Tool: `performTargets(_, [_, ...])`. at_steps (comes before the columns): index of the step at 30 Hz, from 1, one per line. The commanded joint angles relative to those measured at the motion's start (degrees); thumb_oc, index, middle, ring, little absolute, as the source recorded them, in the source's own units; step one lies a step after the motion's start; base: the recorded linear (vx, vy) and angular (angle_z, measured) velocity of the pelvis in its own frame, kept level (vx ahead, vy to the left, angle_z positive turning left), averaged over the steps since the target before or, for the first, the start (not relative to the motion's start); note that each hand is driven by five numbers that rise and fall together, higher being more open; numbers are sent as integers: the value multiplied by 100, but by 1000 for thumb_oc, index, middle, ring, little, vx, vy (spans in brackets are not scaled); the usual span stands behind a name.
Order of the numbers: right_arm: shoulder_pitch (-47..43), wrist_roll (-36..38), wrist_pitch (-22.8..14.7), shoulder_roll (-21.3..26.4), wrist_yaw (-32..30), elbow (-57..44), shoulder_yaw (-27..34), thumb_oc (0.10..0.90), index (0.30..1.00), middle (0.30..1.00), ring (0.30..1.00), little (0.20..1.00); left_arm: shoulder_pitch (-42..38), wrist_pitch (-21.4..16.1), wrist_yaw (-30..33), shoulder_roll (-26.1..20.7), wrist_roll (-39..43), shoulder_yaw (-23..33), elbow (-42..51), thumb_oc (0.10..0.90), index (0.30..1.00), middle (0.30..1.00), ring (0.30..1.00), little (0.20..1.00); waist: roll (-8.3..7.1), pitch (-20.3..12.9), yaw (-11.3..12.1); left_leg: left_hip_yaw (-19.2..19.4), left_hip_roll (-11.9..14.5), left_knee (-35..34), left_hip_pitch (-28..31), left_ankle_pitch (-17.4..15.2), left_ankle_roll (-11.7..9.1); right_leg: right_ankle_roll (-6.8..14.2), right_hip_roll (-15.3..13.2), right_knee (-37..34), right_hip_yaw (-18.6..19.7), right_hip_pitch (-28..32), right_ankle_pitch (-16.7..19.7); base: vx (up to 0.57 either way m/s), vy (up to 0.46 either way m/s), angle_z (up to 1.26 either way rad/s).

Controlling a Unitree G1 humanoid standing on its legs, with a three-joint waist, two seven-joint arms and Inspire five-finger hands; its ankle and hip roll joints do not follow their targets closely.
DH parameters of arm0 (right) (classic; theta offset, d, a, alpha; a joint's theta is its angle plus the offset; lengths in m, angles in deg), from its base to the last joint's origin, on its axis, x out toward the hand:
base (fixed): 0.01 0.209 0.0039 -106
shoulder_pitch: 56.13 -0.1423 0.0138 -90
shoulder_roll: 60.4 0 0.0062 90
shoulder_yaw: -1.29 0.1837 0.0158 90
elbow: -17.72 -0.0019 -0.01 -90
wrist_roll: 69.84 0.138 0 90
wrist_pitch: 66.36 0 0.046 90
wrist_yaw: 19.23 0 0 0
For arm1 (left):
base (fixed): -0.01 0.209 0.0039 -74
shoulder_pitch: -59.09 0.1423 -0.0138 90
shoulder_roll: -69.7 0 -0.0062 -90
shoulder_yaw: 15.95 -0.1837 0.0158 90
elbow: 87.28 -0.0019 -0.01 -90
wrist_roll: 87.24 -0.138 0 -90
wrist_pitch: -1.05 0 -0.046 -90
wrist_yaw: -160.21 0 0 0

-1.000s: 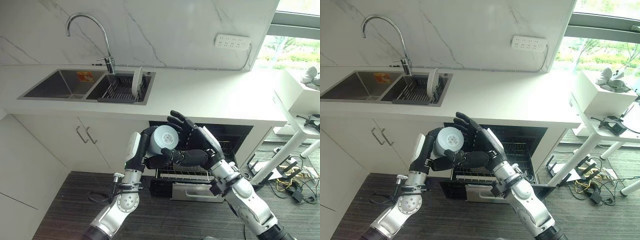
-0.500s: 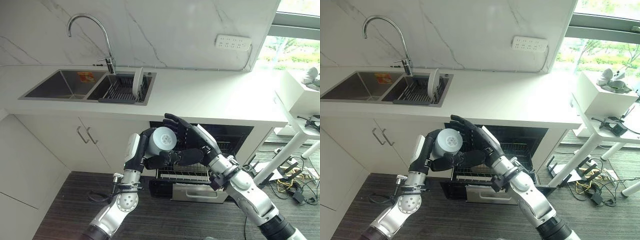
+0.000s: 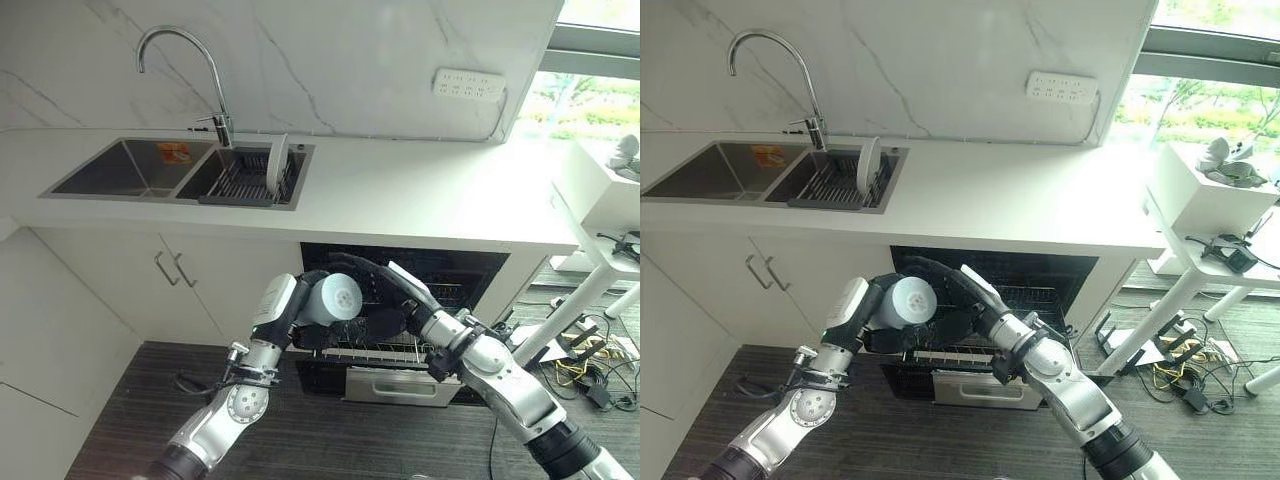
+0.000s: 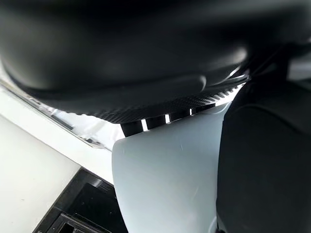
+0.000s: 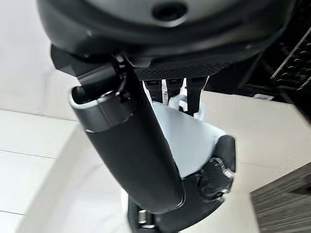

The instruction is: Place the dishes in the dishwasher.

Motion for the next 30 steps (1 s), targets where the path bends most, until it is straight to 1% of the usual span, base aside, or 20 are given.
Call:
performTargets(1, [-868, -135, -247, -255, 66, -112, -257, 800, 900, 900, 900, 900, -1195, -652, 246, 89, -309, -111, 902, 400, 300, 300, 300, 300, -68, 2, 1, 316, 211, 473, 138, -1074, 15, 490, 44, -442, 289, 456, -448, 0, 0, 0])
performTargets(4, [-938, -249, -251, -262, 43, -69, -274, 800, 900, 900, 900, 900, -1250, -608, 265, 83, -320, -119, 895, 400, 300, 300, 300, 300, -62, 10, -5, 317, 206, 473, 138, -1074, 20, 491, 45, -442, 301, 452, -443, 0, 0, 0])
performTargets(9, [-1041, -426, -184, -404, -38, -39, -394, 800, 900, 900, 900, 900, -1330, -468, 204, 146, -259, -177, 972, 400, 300, 300, 300, 300, -53, 19, 10, 313, 198, 473, 138, -1070, 24, 494, 32, -442, 299, 453, -437, 0, 0, 0])
performTargets(11, [-1070, -456, -224, -437, -94, -6, -428, 800, 900, 900, 900, 900, -1356, -429, 202, 164, -228, -199, 949, 400, 300, 300, 300, 300, -53, 28, 16, 313, 194, 473, 134, -1072, 25, 496, 28, -442, 302, 452, -440, 0, 0, 0])
performTargets(17, [-1114, -415, -307, -504, -244, -17, -413, 800, 900, 900, 900, 900, -1332, -478, 202, 216, -112, -186, 885, 400, 300, 300, 300, 300, -54, 57, 34, 309, 191, 473, 130, -1068, 30, 492, 31, -442, 301, 446, -440, 0, 0, 0])
performTargets(21, [-1142, -291, -349, -547, -383, -35, -394, 800, 900, 900, 900, 900, -1340, -405, 166, 247, -6, -199, 902, 400, 300, 300, 300, 300, -51, 71, 31, 317, 192, 473, 137, -1073, 35, 491, 35, -442, 308, 447, -442, 0, 0, 0])
performTargets(25, [-1104, -191, -457, -624, -476, -51, -401, 800, 900, 900, 900, 900, -1315, -337, 80, 307, 299, -230, 896, 400, 300, 300, 300, 300, -45, 89, 30, 328, 195, 473, 142, -1071, 37, 487, 33, -442, 314, 448, -445, 0, 0, 0])
performTargets(27, [-1096, -96, -550, -694, -547, -45, -413, 800, 900, 900, 900, 900, -1272, -304, -3, 379, 616, -248, 853, 400, 300, 300, 300, 300, -44, 102, 33, 334, 198, 473, 152, -1070, 40, 482, 35, -442, 312, 453, -441, 0, 0, 0])
performTargets(28, [-1072, 5, -666, -748, -605, -63, -370, 800, 900, 900, 900, 900, -1190, -258, -106, 483, 927, -244, 816, 400, 300, 300, 300, 300, -44, 110, 36, 340, 195, 473, 159, -1073, 42, 480, 34, -442, 308, 454, -437, 0, 0, 0])
performTargets(30, [-1049, 86, -725, -797, -648, -107, -345, 800, 900, 900, 900, 900, -1146, -275, -152, 540, 1005, -250, 789, 400, 300, 300, 300, 300, -43, 112, 34, 349, 195, 473, 164, -1076, 47, 481, 31, -442, 308, 453, -435, 0, 0, 0])
